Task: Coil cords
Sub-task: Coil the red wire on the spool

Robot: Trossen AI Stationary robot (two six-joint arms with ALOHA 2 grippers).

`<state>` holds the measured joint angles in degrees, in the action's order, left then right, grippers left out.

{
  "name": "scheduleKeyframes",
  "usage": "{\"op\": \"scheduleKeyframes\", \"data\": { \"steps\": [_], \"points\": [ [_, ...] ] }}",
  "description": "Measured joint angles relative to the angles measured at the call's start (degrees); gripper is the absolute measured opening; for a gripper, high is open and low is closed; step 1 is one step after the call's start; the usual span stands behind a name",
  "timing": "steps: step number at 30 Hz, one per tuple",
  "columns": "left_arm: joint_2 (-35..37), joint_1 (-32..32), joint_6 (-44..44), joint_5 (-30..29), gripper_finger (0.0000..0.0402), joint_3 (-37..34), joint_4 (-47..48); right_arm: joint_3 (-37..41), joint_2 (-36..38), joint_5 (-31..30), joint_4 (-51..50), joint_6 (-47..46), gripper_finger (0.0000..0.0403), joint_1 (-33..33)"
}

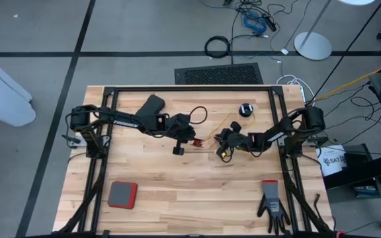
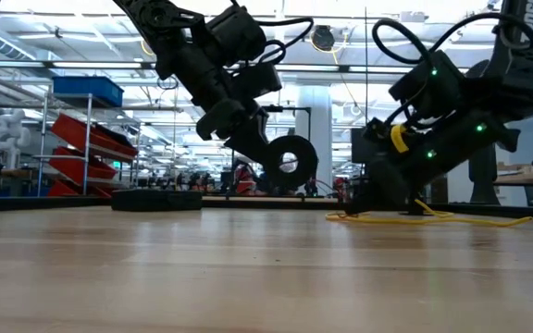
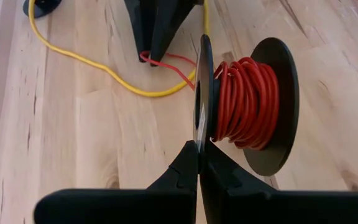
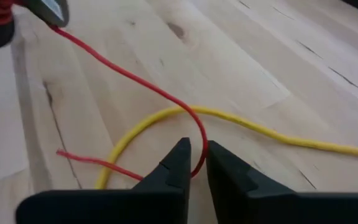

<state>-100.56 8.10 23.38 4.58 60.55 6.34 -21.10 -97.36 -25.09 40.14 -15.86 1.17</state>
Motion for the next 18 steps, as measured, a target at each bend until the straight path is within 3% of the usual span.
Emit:
{"op": "scheduleKeyframes", "data": {
  "steps": [10, 18],
  "points": [
    [0.0, 0.0, 0.0, -0.1, 0.0004, 0.0, 0.9, 0.0, 0.0, 1.6, 0.7, 1.6, 0.0035, -0.1],
    [0.0, 0.0, 1.2, -1.5, 0.0004, 0.0, 3.9, 0.0, 0.4, 1.5, 0.8, 1.5, 0.0004, -0.2]
  ]
}}
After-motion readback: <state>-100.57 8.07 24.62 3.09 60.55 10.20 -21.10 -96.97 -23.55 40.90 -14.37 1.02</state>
